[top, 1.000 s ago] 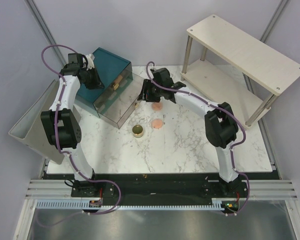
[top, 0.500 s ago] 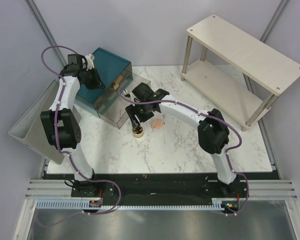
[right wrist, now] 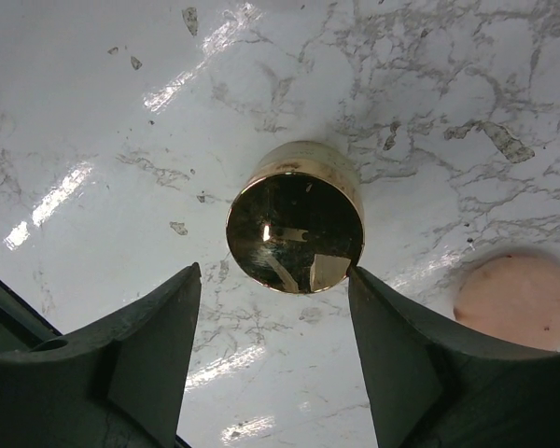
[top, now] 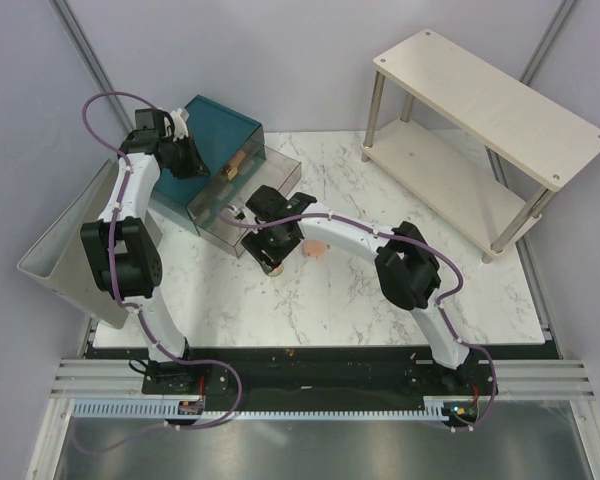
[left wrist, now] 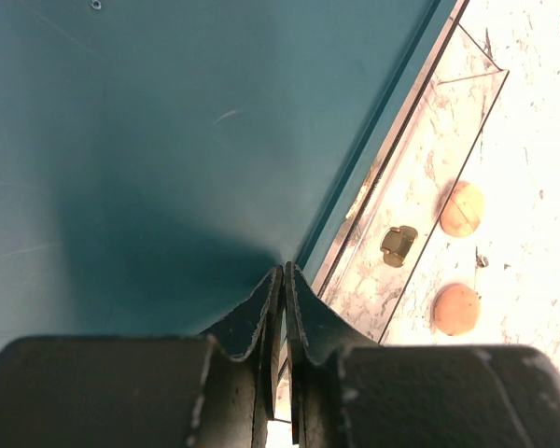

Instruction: Organize the makeup

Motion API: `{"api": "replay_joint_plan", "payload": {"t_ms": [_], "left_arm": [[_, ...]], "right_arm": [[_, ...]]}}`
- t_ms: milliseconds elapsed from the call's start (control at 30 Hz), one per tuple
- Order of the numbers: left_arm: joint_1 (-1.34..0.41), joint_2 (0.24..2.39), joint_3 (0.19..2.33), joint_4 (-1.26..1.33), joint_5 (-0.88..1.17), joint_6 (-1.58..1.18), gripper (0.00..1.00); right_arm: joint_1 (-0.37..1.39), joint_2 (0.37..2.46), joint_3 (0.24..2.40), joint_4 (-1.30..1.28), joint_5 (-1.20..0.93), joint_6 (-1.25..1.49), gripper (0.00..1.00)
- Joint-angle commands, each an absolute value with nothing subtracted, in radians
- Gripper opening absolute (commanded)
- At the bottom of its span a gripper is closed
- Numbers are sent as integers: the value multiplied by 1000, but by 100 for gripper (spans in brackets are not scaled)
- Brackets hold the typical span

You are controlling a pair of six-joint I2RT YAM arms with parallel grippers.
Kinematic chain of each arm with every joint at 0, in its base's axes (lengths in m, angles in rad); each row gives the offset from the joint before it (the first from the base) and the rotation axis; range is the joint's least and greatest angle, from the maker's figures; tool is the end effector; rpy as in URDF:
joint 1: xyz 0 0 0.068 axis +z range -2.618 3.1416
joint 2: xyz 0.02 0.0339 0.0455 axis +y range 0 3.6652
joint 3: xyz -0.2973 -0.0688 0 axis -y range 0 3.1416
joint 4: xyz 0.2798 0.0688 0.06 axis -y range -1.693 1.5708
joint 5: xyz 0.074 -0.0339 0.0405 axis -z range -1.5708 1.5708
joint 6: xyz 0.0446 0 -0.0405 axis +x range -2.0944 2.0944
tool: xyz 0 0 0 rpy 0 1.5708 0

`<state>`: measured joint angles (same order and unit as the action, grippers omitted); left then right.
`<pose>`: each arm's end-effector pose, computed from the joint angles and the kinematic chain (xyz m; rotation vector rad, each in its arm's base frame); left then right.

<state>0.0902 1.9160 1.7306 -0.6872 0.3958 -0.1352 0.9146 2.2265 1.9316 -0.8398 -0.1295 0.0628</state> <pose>0.4803 0.0262 0.3124 -0.0962 2.4129 -0.5026 0.3227 0.4285 0.2181 -1.1858 2.5170 0.4487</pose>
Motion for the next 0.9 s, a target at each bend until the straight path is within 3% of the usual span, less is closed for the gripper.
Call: {"api": "replay_joint_plan", "payload": {"t_ms": [0,667,767,833,867], "left_arm": [[71,1991,1651,-896,368,-103,14],[72,1985,1646,-896,371,-94,14],[72,1986,1644,-897,371,-92,14],[71,1985,1646,-897,373,-92,14],[72,1986,1644,-897,373,-92,14]], "right_arm": [[923,2279,1950,-842,-91,37,72],[925,2329,1953,-744,-40,72,73],[925,2329,1947,-742,-34,75,69],[923,2330,1947,-741,-34,75,57],[925,2329,1947,-741,-35,77,47]]}}
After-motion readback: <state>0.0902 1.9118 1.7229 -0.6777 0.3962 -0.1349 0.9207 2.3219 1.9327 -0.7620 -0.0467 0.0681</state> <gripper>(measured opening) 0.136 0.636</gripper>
